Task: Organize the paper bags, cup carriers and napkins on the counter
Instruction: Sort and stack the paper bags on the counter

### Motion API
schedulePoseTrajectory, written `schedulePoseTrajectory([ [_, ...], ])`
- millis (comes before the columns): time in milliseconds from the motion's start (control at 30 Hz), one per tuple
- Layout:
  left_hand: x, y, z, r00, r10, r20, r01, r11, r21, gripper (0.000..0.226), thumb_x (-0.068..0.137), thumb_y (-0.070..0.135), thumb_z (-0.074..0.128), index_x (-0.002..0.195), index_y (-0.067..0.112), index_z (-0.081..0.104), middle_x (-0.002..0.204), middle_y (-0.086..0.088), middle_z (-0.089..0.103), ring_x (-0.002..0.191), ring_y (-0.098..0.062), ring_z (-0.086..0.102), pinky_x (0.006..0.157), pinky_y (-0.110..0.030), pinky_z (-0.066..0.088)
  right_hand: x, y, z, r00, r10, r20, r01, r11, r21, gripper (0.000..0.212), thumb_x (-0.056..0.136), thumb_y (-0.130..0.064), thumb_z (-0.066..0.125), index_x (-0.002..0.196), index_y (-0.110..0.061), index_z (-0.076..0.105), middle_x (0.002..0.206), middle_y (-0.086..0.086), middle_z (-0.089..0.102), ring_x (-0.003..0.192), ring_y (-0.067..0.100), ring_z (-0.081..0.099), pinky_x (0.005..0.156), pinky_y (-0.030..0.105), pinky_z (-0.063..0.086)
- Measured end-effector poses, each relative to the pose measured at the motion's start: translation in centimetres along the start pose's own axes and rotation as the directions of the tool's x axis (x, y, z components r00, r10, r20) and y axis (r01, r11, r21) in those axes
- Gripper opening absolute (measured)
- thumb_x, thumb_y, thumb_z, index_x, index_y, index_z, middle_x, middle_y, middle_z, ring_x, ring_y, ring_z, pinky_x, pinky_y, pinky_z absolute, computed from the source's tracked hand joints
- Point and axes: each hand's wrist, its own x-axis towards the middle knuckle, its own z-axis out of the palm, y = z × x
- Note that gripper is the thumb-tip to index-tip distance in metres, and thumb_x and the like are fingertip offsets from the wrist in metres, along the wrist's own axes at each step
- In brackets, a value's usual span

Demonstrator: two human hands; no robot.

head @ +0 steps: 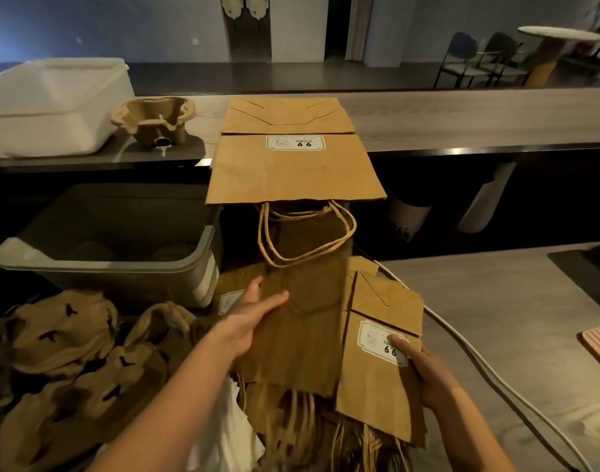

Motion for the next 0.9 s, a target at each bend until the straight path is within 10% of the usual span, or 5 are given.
schedulePoseTrajectory([
  [333,0.0,-6.9,8.0,0.999,0.005,0.042,-0.025,0.864,0.502,0.087,0.091,0.023,0.058,0.150,0.023,-0.005,0.155,-0.009,0.013,0.140,-0.026,0.025,0.111,-0.040,0.031,0.0,1.4,2.0,0.997,-0.077,-0.030,0.078,0.997,0.029,0.057,0.087,-0.060,0.041,0.114,-0.012,0.055,0.107,0.020,0.063,0.090,0.033,0.063,0.068,0.041,0.051],
  [467,0.4,-7.2,8.4,0.995,0.087,0.047,-0.097,0.759,0.644,0.072,0.094,0.032,0.052,0.149,0.020,0.009,0.154,-0.003,0.007,0.139,-0.022,0.024,0.106,-0.031,0.032,-0.5,1.6,2.0,0.995,-0.099,-0.013,0.098,0.991,-0.092,0.086,0.050,-0.050,0.084,0.119,-0.011,0.052,0.112,0.020,0.063,0.097,0.036,0.063,0.076,0.044,0.054],
  [600,2.6,-6.3,5.9,0.937,0.339,-0.079,-0.192,0.692,0.696,0.045,0.094,0.037,0.048,0.135,0.023,0.037,0.143,-0.003,0.023,0.116,-0.013,0.038,0.081,-0.020,0.047,-0.7,1.3,0.9,0.995,-0.100,-0.021,0.099,0.994,-0.053,0.055,0.078,-0.025,0.066,0.127,-0.007,0.050,0.113,0.021,0.064,0.098,0.036,0.063,0.074,0.043,0.054],
  [767,5.0,-6.5,2.4,0.962,0.219,-0.166,0.010,0.574,0.818,0.077,0.088,0.039,0.059,0.147,0.025,0.012,0.155,-0.010,0.014,0.142,-0.036,0.008,0.112,-0.048,0.025,-1.1,0.4,0.1,0.993,-0.102,-0.054,0.101,0.995,-0.006,0.038,0.088,-0.020,0.058,0.124,-0.007,0.053,0.106,0.020,0.066,0.088,0.033,0.065,0.062,0.037,0.056],
  [900,5.2,-5.5,2.3,0.962,0.233,-0.145,0.044,0.390,0.920,0.090,0.084,0.045,0.062,0.150,0.022,0.006,0.155,-0.006,0.015,0.143,-0.032,0.004,0.114,-0.041,0.017,-1.5,-0.2,-0.5,0.993,-0.088,-0.073,0.089,0.996,0.008,0.035,0.089,-0.019,0.057,0.122,-0.008,0.053,0.101,0.018,0.066,0.085,0.032,0.064,0.058,0.036,0.056],
])
